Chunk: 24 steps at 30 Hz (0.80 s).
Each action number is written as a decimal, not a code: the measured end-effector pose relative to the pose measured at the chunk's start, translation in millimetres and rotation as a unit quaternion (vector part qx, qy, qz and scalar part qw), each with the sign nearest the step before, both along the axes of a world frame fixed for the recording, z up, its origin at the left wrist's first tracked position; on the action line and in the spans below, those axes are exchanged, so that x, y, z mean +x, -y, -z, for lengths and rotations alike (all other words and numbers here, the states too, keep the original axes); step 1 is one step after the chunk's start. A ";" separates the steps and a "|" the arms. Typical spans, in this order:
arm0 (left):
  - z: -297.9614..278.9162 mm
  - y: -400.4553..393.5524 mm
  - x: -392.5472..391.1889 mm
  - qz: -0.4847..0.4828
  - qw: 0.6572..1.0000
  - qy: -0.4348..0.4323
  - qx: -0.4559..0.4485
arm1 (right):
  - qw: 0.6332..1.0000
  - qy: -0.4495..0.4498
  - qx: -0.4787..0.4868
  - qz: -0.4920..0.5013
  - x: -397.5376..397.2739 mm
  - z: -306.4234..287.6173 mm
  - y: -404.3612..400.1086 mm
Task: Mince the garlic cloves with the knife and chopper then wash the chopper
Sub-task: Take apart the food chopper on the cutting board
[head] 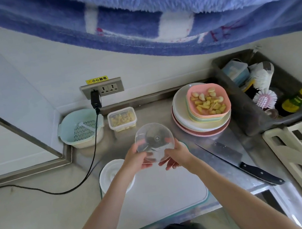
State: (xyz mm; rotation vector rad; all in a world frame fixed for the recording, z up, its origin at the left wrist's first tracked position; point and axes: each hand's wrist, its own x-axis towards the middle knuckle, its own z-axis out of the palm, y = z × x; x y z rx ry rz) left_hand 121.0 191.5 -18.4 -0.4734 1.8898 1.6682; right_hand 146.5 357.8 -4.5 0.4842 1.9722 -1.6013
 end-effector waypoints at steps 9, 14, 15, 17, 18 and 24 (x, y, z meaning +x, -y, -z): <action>6.2 74.1 -3.2 0.311 0.846 -0.107 -0.419 | 0.993 0.039 -0.005 0.110 17.6 5.8 1.8; 27.3 95.8 2.3 0.310 0.802 -0.131 -0.493 | 0.991 0.041 -0.018 0.129 31.0 -0.5 17.7; 28.2 97.7 1.1 0.288 0.805 -0.129 -0.502 | 0.990 0.043 -0.021 0.131 33.0 -0.4 21.0; 33.3 104.4 -2.7 0.263 0.813 -0.107 -0.508 | 0.989 0.041 -0.026 0.141 35.7 -0.2 27.9; 36.5 107.5 -4.1 0.260 0.824 -0.096 -0.495 | 0.988 0.040 -0.030 0.146 36.5 0.1 31.4; 54.8 123.1 -5.0 0.252 0.881 -0.090 -0.389 | 0.982 0.041 -0.047 0.177 43.3 -4.0 46.5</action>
